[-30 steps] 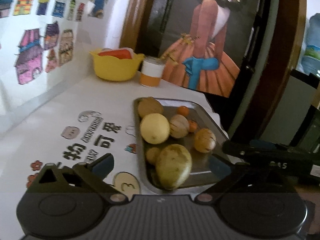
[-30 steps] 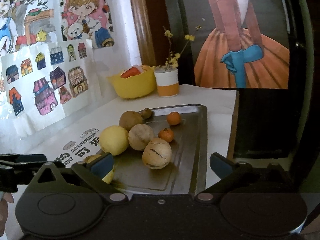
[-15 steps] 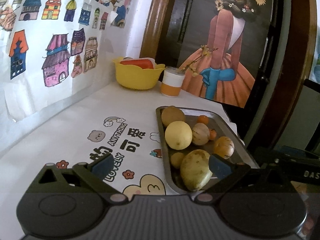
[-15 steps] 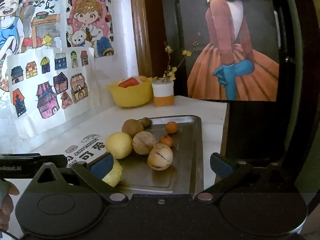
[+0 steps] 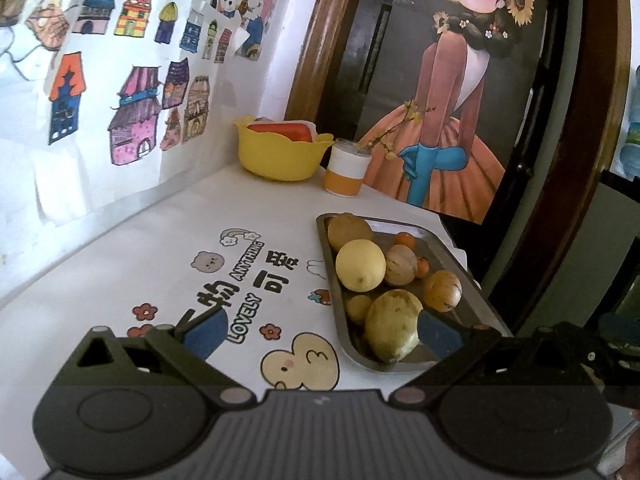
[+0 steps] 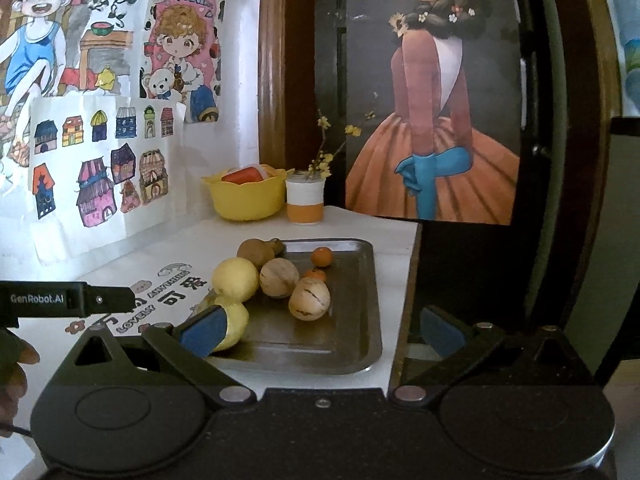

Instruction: Organize fruits

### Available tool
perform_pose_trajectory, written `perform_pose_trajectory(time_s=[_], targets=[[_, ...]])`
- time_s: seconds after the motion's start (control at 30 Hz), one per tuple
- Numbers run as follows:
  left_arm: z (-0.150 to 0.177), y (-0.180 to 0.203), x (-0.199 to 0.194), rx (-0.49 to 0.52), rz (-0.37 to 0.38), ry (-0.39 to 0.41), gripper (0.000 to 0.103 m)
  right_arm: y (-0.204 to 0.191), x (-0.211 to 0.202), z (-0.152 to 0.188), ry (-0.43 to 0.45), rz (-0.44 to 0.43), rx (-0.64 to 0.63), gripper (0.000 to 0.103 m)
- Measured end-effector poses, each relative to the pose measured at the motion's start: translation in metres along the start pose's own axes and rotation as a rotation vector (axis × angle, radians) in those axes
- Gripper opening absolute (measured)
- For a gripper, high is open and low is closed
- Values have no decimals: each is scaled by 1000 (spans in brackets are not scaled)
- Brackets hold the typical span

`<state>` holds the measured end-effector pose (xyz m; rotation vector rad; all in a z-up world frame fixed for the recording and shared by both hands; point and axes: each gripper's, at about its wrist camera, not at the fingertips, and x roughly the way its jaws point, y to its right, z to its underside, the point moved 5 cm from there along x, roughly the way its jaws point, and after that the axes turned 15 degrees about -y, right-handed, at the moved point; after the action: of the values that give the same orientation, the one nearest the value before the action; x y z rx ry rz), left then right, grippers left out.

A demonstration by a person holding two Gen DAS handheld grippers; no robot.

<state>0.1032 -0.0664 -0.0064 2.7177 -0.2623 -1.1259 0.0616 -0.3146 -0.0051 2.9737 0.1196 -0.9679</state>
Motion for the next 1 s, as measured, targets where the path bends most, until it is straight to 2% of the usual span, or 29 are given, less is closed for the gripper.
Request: perform_pose_trajectory(time_s=[0.17,0.43,0.77,1.0], targets=[[10,-7,-18,2,-4,25,102,-6,-24,7,41,67,-5,102],[27,-22,-44,2,-31,38,102,-17,-59,26,59,128,-7,102],[53,-47,-71,10,-70,47,102,-45,-100,52,92,111,30,102],[68,-69,-88,33,-147,87,102,-71,-90,65,111,67,24,102]])
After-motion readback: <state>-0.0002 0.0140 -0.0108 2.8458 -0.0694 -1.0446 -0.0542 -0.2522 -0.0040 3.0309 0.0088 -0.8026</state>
